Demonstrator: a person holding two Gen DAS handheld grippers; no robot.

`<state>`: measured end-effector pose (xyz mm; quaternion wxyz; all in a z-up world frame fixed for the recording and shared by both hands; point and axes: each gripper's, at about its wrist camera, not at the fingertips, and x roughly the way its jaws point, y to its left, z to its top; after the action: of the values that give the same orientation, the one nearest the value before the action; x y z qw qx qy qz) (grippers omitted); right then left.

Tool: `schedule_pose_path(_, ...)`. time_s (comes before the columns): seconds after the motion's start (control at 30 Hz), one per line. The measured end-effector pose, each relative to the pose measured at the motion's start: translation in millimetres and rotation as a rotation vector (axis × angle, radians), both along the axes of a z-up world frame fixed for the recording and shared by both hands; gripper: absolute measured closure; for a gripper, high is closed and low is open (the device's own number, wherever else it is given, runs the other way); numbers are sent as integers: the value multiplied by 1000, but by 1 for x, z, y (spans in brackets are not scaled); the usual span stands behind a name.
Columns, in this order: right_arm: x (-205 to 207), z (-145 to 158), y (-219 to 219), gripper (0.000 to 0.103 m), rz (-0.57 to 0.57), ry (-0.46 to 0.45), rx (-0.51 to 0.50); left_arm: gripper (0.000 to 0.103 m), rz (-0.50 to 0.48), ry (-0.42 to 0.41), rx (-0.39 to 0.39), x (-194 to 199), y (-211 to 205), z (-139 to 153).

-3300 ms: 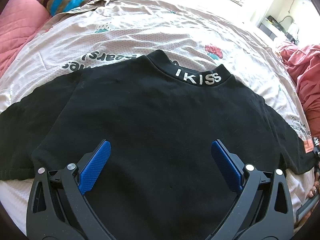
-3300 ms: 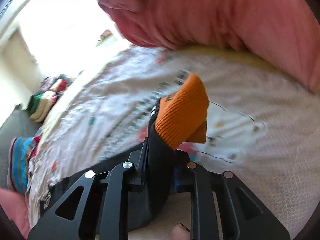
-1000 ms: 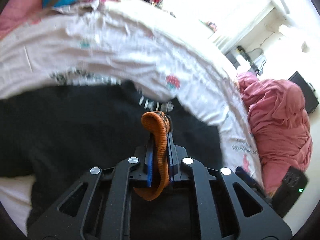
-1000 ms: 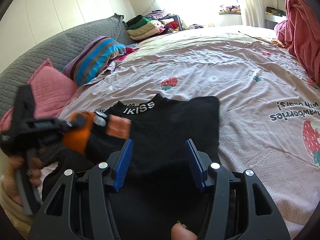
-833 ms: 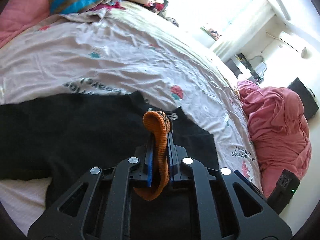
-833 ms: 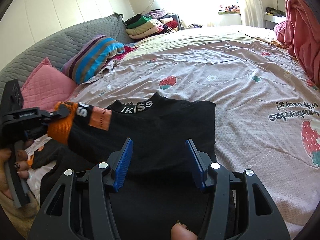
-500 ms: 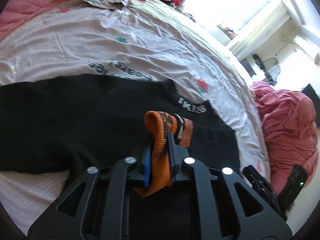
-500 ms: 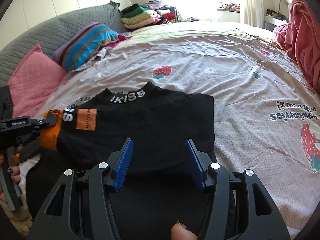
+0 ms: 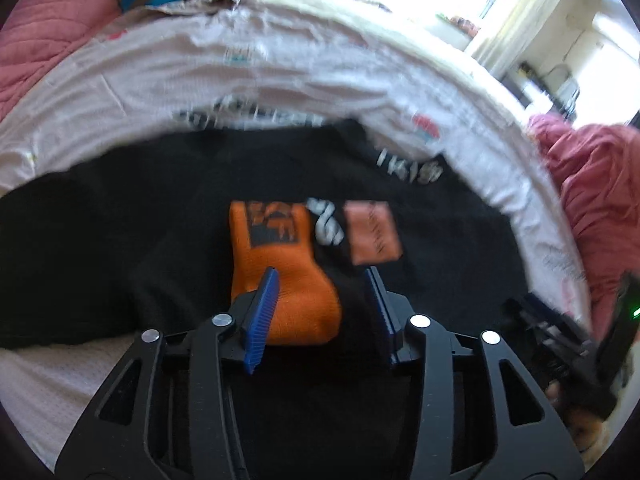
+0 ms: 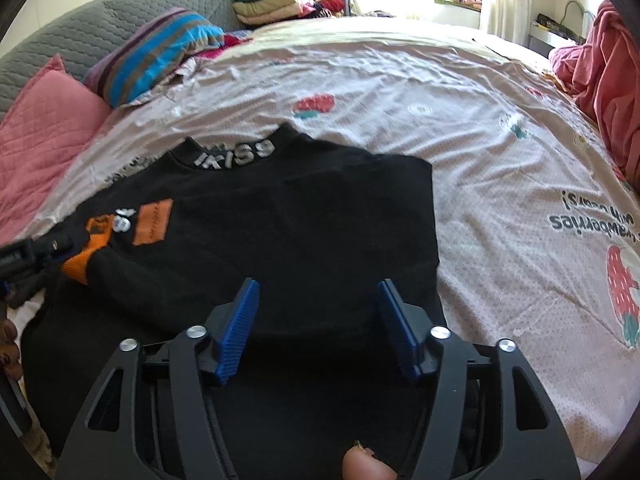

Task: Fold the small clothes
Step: 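Carry the sleeve across the shirt body toward the left tool, then lay the sleeve on the shirt body and open the right tool, then move the left tool to the orange cuff of the other sleeve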

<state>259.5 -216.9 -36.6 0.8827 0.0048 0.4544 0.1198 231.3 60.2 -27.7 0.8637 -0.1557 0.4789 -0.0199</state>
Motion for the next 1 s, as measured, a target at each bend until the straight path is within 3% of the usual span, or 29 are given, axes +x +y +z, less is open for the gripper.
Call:
schedule_pose_path(0.13,1,-14,-5,37,-9,42,-12,61,-1,9,44,-5,-2,-13)
schedule_pose_path(0.23,-4,-7,-4,27,3,16,11,56,0,-7,35,-13,0,-8)
schedule_pose_path(0.3,-7,-1,-4,22,7,-5,33,42,11,-23,44,-19,3,-1)
schedule_pose_path(0.43,-14,11,4,14,26,-45,40,39,46,-66,38,-32,13,14)
schedule_pose_path(0.5,-16,16,7,13,32,-60,46,27,65,-83,48,-38,19,20)
schedule_pose_path(0.57,-19,22,11,7,38,-77,57,27,82,-94,54,-43,25,25)
schedule_pose_path(0.67,-23,31,16,7,45,-99,77,13,107,-111,51,-51,34,32)
schedule_pose_path(1.0,-35,52,47,7,104,-135,98,10,191,-139,54,-76,66,43)
